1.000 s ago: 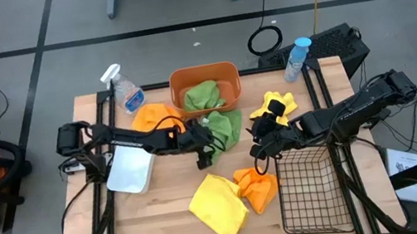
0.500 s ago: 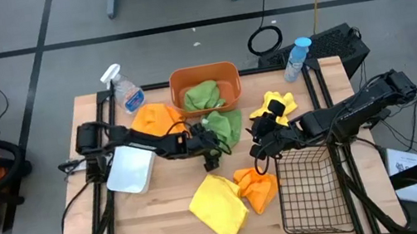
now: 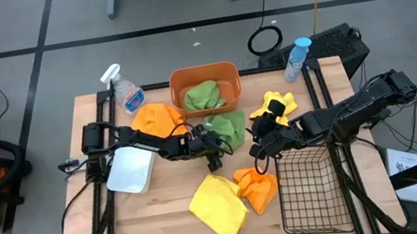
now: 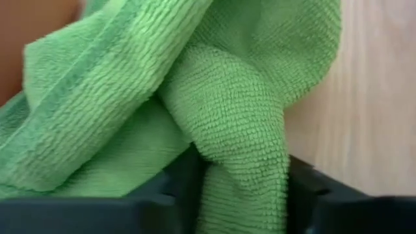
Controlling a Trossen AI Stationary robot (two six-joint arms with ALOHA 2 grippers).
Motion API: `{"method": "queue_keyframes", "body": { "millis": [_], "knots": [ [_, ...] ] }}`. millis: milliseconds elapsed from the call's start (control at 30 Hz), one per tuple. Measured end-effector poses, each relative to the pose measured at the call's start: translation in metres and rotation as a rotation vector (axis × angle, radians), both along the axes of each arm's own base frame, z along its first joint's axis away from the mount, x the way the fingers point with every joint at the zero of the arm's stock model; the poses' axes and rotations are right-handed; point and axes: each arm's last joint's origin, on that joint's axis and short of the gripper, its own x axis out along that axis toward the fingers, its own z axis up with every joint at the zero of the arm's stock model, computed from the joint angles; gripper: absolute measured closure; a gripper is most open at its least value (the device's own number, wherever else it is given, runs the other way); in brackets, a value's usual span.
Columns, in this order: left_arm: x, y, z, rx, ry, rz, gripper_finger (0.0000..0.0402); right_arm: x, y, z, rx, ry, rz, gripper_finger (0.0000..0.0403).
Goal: Sort microfiber towel by color & place in baskets
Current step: Put the green microfiber cloth into the orange bin
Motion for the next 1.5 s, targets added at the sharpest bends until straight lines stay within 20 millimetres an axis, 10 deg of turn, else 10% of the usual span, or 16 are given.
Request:
{"method": "queue_keyframes", "body": {
  "millis": [233,1167,1500],
  "knots": [
    [-0.001,0.001,0.000,0.035,0.011,-0.004,0.0379,0.000,0.000,0.000,0.002,0.001,0.001,0.0252],
    [-0.017,-0.023,0.059,0.195,-0.013,-0.081,0.0370,0.024,0.012,-0.023,0.055,-0.193,0.292,0.0256],
    [-0.010,-0.037,0.083,0.238,-0.026,-0.165,0.0369,0.045,0.008,-0.048,0.057,-0.169,0.293,0.0355]
  ]
}}
